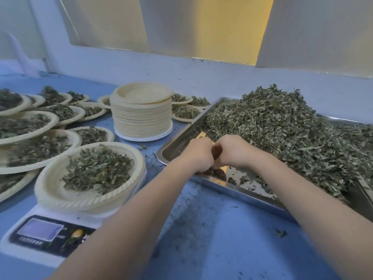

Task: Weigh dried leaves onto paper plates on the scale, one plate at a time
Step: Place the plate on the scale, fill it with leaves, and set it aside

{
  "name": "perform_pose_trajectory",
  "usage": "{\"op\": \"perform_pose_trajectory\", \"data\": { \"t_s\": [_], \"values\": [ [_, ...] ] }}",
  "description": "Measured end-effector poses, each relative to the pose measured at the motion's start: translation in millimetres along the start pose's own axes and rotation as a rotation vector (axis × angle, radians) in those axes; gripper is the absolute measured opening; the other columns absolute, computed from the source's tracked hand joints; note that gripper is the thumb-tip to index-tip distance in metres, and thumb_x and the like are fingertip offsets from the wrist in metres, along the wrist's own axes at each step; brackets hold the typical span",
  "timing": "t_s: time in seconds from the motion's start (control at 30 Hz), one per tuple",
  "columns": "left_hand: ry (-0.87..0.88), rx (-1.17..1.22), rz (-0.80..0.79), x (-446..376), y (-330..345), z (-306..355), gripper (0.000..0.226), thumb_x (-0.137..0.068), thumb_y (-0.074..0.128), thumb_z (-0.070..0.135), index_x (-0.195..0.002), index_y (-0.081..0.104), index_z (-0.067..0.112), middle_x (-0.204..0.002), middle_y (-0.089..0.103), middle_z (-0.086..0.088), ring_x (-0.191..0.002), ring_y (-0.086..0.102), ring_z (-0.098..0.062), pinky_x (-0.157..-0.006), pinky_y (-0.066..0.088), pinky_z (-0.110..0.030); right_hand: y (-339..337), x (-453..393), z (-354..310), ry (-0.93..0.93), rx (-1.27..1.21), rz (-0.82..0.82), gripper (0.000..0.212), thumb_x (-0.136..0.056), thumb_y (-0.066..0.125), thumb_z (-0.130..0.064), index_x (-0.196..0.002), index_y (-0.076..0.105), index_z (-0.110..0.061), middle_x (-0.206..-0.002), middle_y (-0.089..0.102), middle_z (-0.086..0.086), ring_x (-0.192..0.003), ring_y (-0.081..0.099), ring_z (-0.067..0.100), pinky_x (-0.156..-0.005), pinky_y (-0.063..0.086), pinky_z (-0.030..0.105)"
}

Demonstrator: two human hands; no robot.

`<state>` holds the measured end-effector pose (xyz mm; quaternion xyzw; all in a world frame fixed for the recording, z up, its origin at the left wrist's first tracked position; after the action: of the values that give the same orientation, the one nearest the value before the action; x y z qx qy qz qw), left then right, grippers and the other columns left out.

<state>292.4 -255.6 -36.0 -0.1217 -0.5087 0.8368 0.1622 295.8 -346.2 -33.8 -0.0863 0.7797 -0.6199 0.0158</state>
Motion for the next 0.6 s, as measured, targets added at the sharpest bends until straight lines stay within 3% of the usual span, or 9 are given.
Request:
{"op": "perform_pose_trajectory", "data": {
  "t_s": [0.13, 0.27, 0.37, 0.43, 0.5, 0.6],
  "values": [
    [0.025, 0.036, 0.129, 20, -35, -6, 0.024, -0.086, 0.050, 0.001, -0.106, 0.060, 0.010, -0.110, 0.063, -0.010, -0.105, 0.057, -0.026, -0.086, 0.048, -0.034, -24, 11, -28, -0.034, -0.124, 0.129, 0.010, -0.071, 0.077, -0.021, -0.076, 0.070, -0.017, -0.076, 0.068, 0.003, -0.063, 0.052, 0.013, -0.052, 0.041, 0.021],
    [0.044, 0.005, 0.268, 54, -86, -28, 0.023, -0.083, 0.053, 0.001, -0.095, 0.060, 0.019, -0.102, 0.064, -0.004, -0.101, 0.057, -0.022, -0.072, 0.037, -0.019, -44, 17, -84, -0.156, -0.197, 0.187, 0.016, -0.070, 0.077, -0.019, -0.081, 0.073, -0.010, -0.074, 0.066, 0.004, -0.062, 0.052, 0.016, -0.055, 0.041, 0.024],
    [0.005, -0.014, 0.326, 86, -120, -57, 0.023, -0.084, 0.051, 0.001, -0.098, 0.064, 0.015, -0.094, 0.058, -0.003, -0.094, 0.057, -0.022, -0.071, 0.037, -0.020, -47, 17, -136, -0.267, -0.236, 0.208, 0.017, -0.070, 0.078, -0.021, -0.085, 0.075, -0.012, -0.082, 0.071, 0.007, -0.075, 0.062, 0.022, -0.064, 0.048, 0.032],
    [-0.045, 0.009, 0.343, 107, -138, -79, 0.022, -0.085, 0.051, 0.000, -0.093, 0.064, 0.017, -0.088, 0.057, -0.002, -0.082, 0.055, -0.020, -0.070, 0.043, -0.025, -43, 17, -168, -0.335, -0.266, 0.195, 0.014, -0.070, 0.077, -0.021, -0.081, 0.074, -0.013, -0.071, 0.066, 0.002, -0.066, 0.055, 0.019, -0.058, 0.041, 0.030],
    [-0.071, 0.032, 0.354, 127, -151, -98, 0.023, -0.082, 0.053, -0.001, -0.089, 0.065, 0.017, -0.076, 0.058, 0.001, -0.070, 0.053, -0.015, -0.073, 0.048, -0.029, -38, 16, -192, -0.378, -0.277, 0.191, 0.008, -0.069, 0.077, -0.022, -0.073, 0.072, -0.018, -0.058, 0.059, -0.007, -0.056, 0.048, 0.008, -0.049, 0.034, 0.019],
    [-0.102, 0.057, 0.348, 147, -159, -118, 0.023, -0.076, 0.061, -0.001, -0.090, 0.067, 0.017, -0.070, 0.058, 0.008, -0.063, 0.052, -0.005, -0.072, 0.049, -0.027, -30, 15, -217, -0.421, -0.284, 0.190, 0.014, -0.067, 0.078, -0.024, -0.062, 0.066, -0.026, -0.042, 0.048, -0.012, -0.042, 0.042, -0.001, -0.037, 0.027, 0.011]
  ]
}}
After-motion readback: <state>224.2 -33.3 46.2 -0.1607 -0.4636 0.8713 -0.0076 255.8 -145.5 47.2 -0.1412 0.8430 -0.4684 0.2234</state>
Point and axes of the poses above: each hand's wrist, its own x-axis away from the middle knuckle, its own y-axis out of the palm, z = x × y, the point moved 5 cm from there along -x, towards the middle knuckle
